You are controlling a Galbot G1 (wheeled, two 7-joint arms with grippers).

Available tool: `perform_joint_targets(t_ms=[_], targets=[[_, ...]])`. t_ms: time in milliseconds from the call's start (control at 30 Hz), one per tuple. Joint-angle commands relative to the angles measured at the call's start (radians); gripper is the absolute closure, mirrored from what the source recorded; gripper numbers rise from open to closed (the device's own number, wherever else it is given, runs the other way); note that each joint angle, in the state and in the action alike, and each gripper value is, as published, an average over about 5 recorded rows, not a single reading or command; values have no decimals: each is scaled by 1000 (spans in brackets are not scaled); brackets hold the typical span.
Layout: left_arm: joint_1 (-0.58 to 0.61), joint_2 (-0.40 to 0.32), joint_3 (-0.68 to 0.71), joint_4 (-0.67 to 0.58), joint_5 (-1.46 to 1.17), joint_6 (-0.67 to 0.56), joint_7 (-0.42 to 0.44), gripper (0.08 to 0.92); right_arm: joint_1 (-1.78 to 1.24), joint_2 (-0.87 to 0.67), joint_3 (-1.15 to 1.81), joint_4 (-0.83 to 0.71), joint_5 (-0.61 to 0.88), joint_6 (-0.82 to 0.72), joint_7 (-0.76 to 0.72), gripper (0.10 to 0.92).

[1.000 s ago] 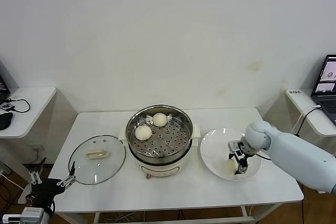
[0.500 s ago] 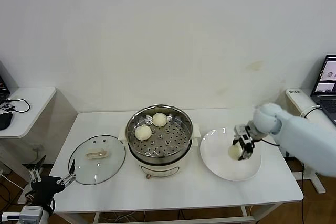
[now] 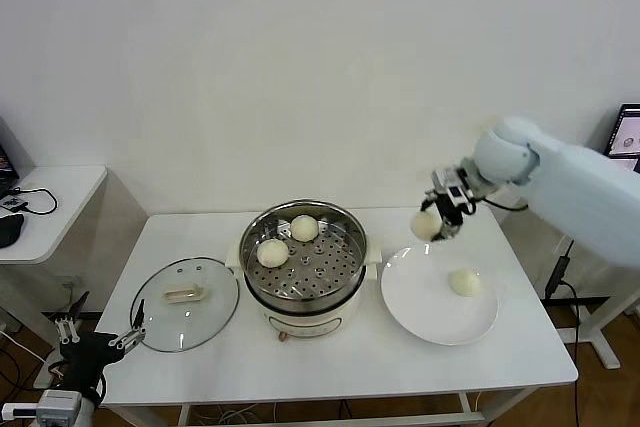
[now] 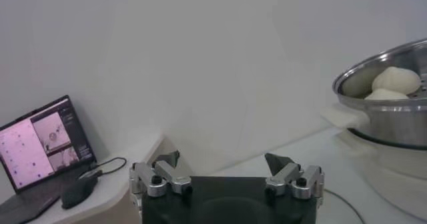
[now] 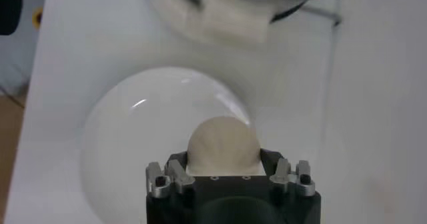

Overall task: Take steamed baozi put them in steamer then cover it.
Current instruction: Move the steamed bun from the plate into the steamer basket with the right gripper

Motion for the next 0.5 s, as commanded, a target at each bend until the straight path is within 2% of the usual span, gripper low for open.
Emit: perform_joint_targets(t_ms=[33, 267, 500], targets=[[0, 0, -3, 0, -2, 0, 0, 177, 170, 179, -82, -21, 83, -6, 17, 346], [-1, -5, -14, 0, -8, 0, 0, 177, 154, 356, -133, -28, 116, 0, 43, 347], [10, 1, -42, -2, -17, -1, 0, 177, 77, 441, -185, -25, 117, 42, 83, 347]])
